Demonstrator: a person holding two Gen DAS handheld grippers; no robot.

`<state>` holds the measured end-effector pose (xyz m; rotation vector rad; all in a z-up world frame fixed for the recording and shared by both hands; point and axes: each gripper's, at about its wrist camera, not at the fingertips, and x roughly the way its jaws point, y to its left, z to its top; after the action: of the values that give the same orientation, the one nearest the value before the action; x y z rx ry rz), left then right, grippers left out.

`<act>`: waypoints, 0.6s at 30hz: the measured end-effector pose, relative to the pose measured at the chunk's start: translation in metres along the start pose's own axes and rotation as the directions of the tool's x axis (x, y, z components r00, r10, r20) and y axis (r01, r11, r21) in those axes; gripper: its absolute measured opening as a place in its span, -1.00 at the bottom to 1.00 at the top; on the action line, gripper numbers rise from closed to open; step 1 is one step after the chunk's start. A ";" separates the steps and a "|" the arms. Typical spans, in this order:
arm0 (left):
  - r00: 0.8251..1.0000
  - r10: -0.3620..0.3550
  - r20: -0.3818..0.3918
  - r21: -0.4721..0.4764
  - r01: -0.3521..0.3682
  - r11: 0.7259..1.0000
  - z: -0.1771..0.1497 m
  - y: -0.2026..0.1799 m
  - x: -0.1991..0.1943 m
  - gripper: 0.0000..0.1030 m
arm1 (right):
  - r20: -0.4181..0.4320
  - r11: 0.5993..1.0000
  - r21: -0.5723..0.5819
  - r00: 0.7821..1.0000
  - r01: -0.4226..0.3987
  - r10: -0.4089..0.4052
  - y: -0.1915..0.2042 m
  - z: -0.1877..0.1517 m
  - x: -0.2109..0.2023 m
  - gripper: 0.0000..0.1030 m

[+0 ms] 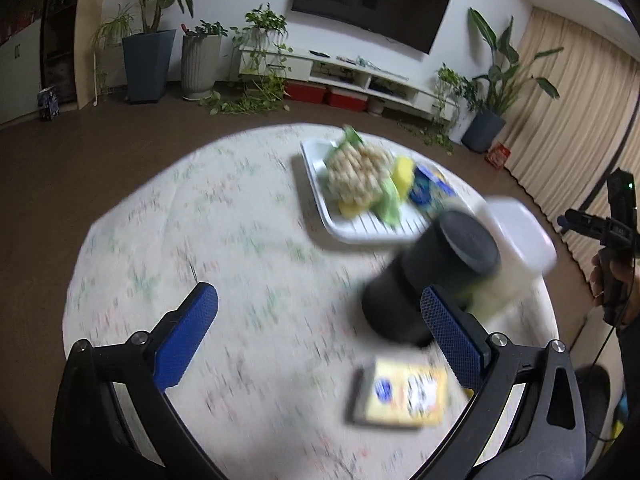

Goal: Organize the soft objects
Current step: 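Move both grippers back toward the tissue pack and yellow sponge on the table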

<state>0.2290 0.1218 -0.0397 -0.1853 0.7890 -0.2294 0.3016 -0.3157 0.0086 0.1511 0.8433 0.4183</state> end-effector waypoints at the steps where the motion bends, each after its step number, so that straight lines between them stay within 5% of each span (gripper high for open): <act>1: 1.000 -0.001 -0.006 0.009 0.001 1.000 -0.009 -0.006 -0.003 1.00 | -0.001 1.000 0.004 1.000 -0.007 0.007 0.004 -0.011 -0.005 1.00; 9: 0.997 -0.043 -0.069 0.094 0.049 0.994 -0.067 -0.055 -0.016 1.00 | -0.029 0.998 -0.019 0.997 -0.066 0.065 0.051 -0.094 -0.028 1.00; 18: 0.990 -0.033 -0.136 0.163 0.055 0.985 -0.078 -0.084 -0.002 1.00 | -0.094 0.993 -0.031 0.989 -0.114 0.111 0.105 -0.157 -0.011 1.00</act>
<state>0.1602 0.0353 -0.0711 -0.0296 0.8941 -0.3513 0.1459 -0.2299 -0.0570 0.1470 0.9204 0.5497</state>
